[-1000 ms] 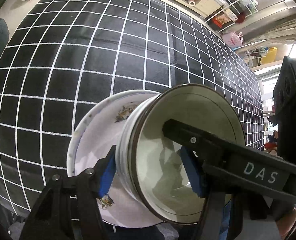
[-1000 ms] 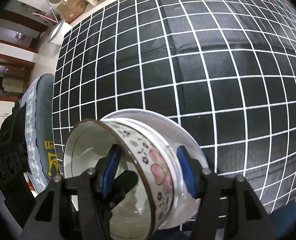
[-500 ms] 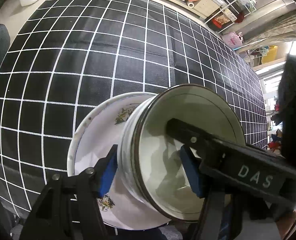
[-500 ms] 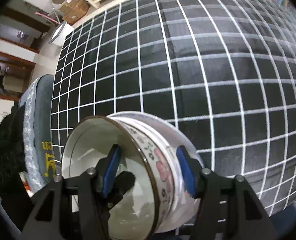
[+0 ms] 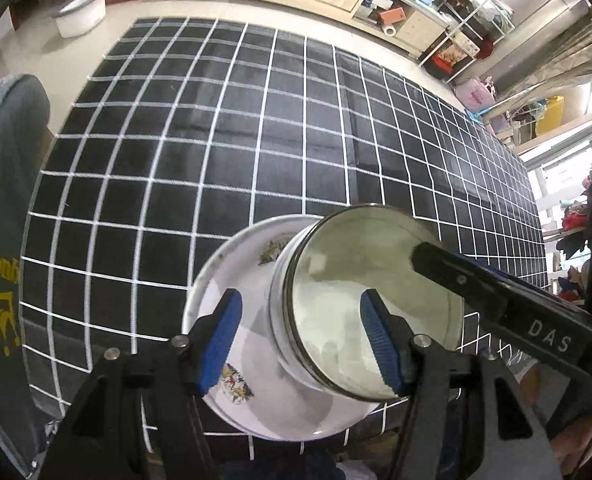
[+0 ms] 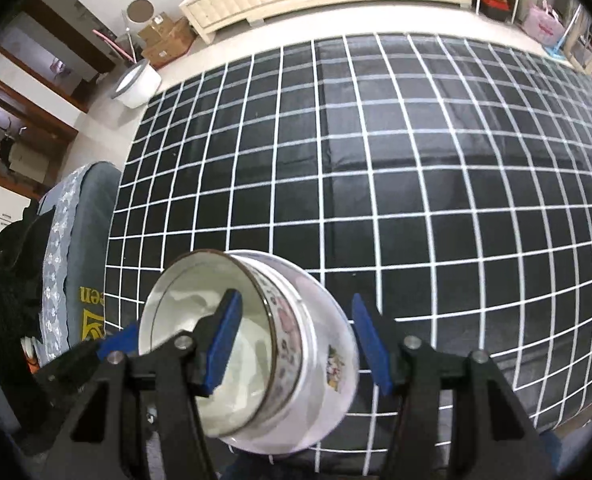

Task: Organize plates and bowls
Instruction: 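Open both tools and lift away from the bowls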

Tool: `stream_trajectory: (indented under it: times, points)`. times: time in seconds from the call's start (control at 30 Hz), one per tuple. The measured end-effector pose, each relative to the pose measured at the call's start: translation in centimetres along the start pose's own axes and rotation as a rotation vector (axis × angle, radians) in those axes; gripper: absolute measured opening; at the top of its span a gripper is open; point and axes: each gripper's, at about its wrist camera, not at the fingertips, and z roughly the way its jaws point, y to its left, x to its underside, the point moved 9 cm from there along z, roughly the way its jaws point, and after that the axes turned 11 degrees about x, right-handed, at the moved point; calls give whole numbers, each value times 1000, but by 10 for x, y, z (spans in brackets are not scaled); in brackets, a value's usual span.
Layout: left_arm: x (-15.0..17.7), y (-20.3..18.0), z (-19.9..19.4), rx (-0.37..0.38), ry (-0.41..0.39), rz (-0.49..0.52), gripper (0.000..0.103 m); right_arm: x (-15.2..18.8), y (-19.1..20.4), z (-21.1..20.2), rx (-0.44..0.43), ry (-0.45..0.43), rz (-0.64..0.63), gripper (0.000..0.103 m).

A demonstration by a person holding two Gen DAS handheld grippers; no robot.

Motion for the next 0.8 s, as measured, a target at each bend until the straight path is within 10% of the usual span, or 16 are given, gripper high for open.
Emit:
stream_trajectory:
  times: [0.47,0.8]
  points:
    - [38,-89,-41,27,-91,191,59,28,-44,-78,73,-162,-2,62]
    - [99,-124,-56,26,-206,327,59,92,-101,-120,286,-361,18,67]
